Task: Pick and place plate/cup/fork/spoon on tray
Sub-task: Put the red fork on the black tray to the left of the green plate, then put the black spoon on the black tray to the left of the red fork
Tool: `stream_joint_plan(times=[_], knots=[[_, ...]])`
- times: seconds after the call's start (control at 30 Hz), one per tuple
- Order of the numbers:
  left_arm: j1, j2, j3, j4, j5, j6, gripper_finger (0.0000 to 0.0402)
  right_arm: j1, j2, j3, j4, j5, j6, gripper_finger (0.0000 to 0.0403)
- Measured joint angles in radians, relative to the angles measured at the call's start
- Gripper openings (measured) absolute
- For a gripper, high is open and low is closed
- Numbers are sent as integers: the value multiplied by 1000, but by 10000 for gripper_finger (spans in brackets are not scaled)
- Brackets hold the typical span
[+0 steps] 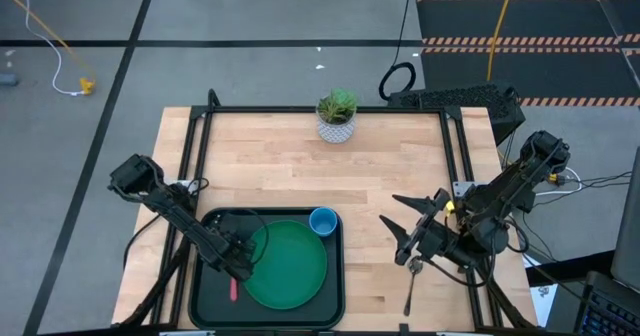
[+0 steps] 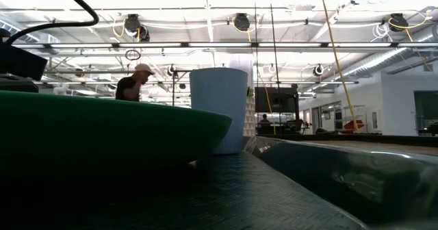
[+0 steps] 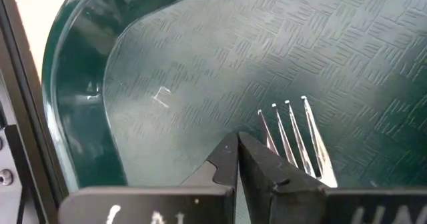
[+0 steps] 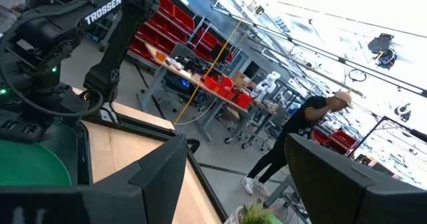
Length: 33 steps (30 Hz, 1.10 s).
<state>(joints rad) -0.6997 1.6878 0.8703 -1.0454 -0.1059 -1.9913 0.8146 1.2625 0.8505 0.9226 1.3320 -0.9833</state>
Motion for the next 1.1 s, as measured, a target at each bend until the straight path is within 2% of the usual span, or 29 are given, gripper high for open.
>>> stream_joint_plan(times=[0.3,0.47,0.57,0.63,0.67,0.9,1.1], knots=[[26,-13,0,-1,5,91,19,-2,0,0,0,6,41,247],[47,-103,1,-39,-2,158,19,-2,0,0,-1,8,212,247],[54,-185,1,-92,-19,198,19,23,0,0,-40,113,412,247],[49,-246,1,-104,-68,214,19,54,7,0,-72,220,563,247],[44,-272,1,-104,-103,221,19,71,13,0,-74,240,624,247],[-38,-355,1,36,-434,325,19,214,65,18,-12,239,1014,247],[-77,-354,1,244,-514,503,19,249,178,74,-15,239,1155,247]])
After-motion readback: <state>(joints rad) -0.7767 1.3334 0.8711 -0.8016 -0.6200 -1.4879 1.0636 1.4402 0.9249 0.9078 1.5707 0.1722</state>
